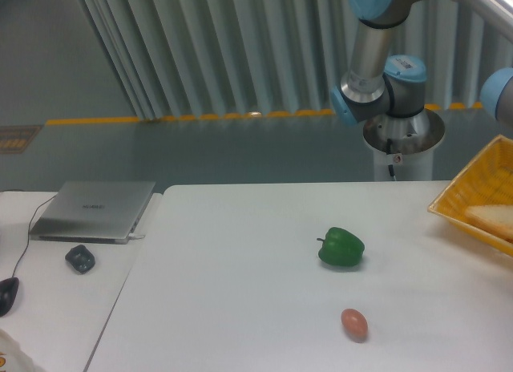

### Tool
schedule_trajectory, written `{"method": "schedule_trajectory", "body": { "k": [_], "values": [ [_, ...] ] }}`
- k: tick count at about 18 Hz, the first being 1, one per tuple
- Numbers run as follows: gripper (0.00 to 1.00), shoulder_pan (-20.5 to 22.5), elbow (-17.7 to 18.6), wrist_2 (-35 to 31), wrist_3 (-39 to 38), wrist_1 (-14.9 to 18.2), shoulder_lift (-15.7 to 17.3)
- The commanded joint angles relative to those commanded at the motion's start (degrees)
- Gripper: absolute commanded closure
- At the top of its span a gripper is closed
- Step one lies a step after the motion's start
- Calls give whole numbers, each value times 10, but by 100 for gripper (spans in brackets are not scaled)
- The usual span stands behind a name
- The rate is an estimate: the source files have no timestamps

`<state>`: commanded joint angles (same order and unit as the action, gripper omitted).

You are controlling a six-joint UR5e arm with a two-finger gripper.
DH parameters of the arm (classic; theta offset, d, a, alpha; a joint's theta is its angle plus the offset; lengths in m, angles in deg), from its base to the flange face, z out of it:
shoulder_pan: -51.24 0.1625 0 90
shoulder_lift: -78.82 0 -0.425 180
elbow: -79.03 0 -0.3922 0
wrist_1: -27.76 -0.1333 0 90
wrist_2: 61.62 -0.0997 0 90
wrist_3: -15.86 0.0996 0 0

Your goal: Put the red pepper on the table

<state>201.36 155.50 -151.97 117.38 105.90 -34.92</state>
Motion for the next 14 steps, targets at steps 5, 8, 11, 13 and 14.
{"method": "schedule_trajectory", "body": {
  "k": [5, 8, 11, 13, 14],
  "values": [
    [0, 0, 4, -3, 2, 1, 2],
    [0, 2, 6, -11, 7, 2, 5],
    [0, 39, 42, -27, 4, -2, 37],
    [0, 68, 54, -25, 9, -3, 54],
    [0, 72, 57, -25, 8, -4, 54]
  ]
}}
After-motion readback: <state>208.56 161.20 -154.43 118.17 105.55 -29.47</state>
